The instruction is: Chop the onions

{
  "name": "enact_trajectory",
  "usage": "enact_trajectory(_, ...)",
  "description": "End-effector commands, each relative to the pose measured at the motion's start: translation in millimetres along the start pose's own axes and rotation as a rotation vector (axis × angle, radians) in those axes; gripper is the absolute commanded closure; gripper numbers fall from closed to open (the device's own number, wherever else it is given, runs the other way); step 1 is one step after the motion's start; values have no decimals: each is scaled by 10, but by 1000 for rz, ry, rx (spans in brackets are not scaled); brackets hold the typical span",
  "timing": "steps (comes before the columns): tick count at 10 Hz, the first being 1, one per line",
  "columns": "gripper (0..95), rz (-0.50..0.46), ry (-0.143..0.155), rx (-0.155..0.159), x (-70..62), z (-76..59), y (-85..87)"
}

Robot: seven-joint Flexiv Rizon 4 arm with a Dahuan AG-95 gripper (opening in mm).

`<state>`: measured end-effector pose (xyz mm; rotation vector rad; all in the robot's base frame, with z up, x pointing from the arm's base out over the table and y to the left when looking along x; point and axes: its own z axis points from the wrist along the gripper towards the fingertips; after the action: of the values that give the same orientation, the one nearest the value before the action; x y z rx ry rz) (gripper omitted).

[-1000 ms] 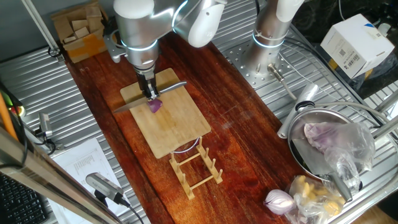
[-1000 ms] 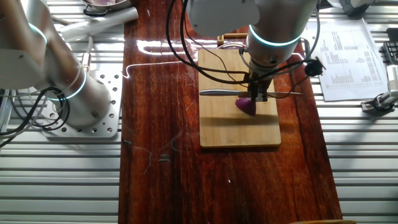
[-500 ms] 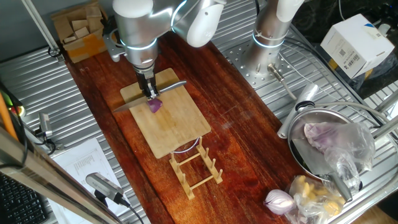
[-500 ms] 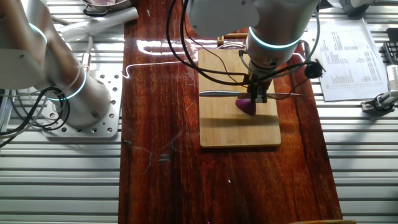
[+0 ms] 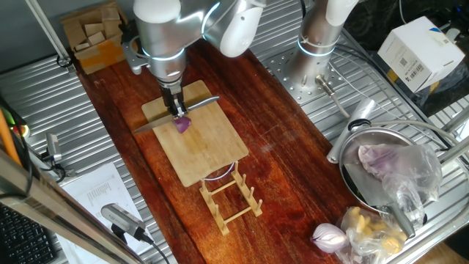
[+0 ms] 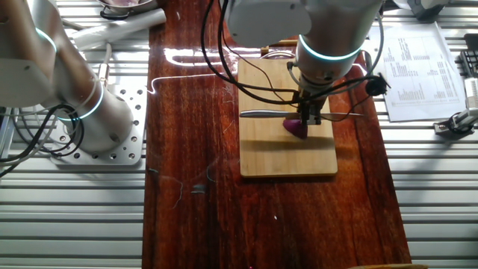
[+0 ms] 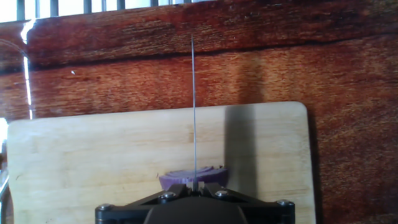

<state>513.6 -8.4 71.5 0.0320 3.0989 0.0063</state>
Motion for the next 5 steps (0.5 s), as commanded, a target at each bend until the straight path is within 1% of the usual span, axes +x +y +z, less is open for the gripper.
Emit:
enact_trajectory(1,950,-3,-4,-1,-5,50,-9)
enact_trajectory(2,950,-4,-8,-2,-10,110,-16)
enact_trajectory(5,950,2,10,-13,-14,167,-19)
